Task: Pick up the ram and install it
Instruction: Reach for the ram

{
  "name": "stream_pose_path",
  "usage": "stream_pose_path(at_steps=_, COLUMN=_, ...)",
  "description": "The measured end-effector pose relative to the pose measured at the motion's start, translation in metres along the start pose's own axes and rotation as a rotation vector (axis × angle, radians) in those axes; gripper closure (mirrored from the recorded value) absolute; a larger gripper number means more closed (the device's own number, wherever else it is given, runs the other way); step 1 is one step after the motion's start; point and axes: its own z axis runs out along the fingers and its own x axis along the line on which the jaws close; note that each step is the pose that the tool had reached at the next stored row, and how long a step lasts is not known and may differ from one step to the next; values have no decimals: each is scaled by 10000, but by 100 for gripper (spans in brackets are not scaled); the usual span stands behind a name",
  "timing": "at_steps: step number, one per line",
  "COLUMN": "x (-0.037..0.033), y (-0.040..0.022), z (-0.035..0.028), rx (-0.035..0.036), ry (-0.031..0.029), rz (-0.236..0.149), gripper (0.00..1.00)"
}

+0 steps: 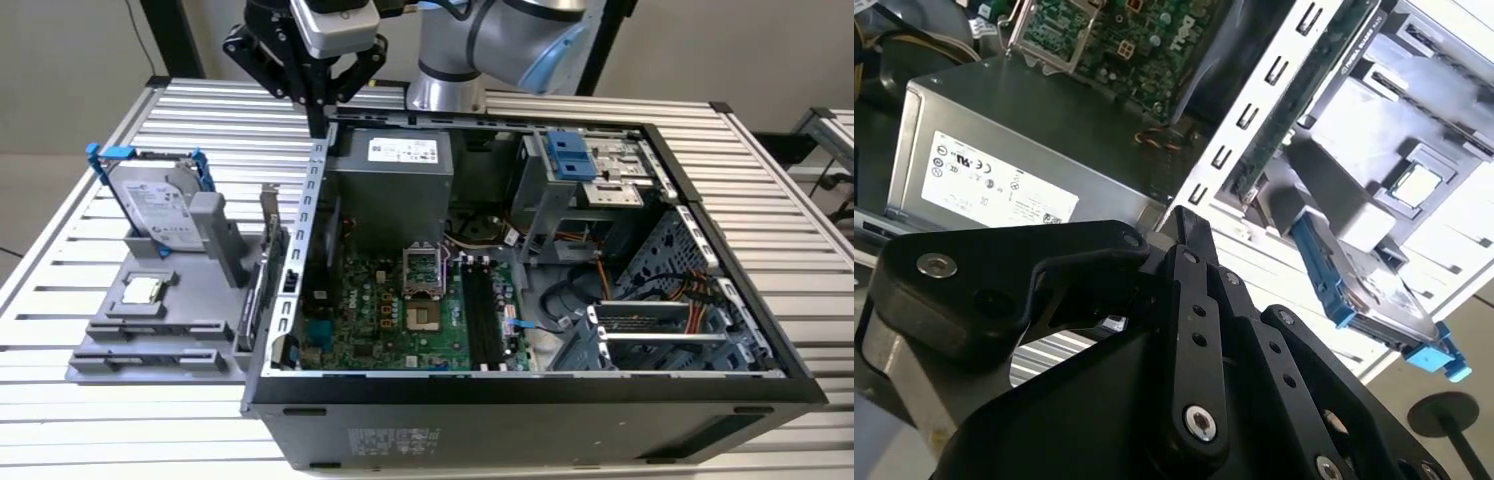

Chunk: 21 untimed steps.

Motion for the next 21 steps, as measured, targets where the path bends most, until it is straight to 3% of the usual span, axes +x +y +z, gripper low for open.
stream_pose_path(at_steps=21, x=147, y=-10, z=-3, rx=1, ry=10, rz=1, gripper=100)
